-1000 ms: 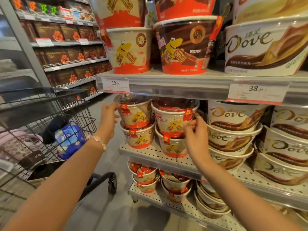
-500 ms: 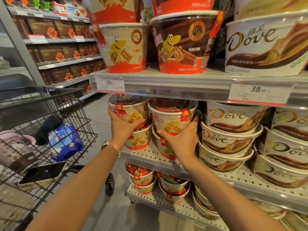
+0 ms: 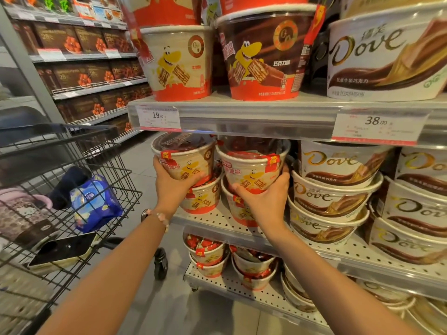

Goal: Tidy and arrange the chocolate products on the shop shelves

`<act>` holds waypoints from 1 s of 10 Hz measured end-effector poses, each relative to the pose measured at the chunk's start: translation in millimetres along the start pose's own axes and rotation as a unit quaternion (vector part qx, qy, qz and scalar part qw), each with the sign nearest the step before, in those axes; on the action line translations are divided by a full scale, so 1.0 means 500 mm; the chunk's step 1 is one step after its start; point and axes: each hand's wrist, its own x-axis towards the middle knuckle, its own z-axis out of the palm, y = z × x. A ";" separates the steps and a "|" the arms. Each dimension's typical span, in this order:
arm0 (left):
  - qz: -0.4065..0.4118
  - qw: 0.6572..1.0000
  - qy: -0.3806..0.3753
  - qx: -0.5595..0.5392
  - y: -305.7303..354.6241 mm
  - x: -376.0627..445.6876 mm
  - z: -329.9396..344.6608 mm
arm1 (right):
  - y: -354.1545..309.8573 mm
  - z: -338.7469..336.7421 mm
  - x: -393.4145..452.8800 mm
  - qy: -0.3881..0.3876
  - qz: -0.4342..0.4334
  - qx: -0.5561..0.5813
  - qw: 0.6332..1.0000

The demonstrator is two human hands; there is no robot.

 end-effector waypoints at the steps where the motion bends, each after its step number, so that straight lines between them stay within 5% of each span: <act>1: -0.012 1.000 -0.017 0.011 0.003 -0.002 0.000 | 0.003 0.000 0.001 -0.006 0.009 0.002 1.000; 7: -0.036 0.999 -0.017 0.010 0.032 -0.015 0.002 | -0.015 -0.022 0.011 -0.069 0.021 -0.040 0.997; 10: -0.068 0.995 0.025 -0.068 0.077 -0.065 -0.024 | -0.045 -0.080 -0.043 -0.072 0.049 0.132 0.987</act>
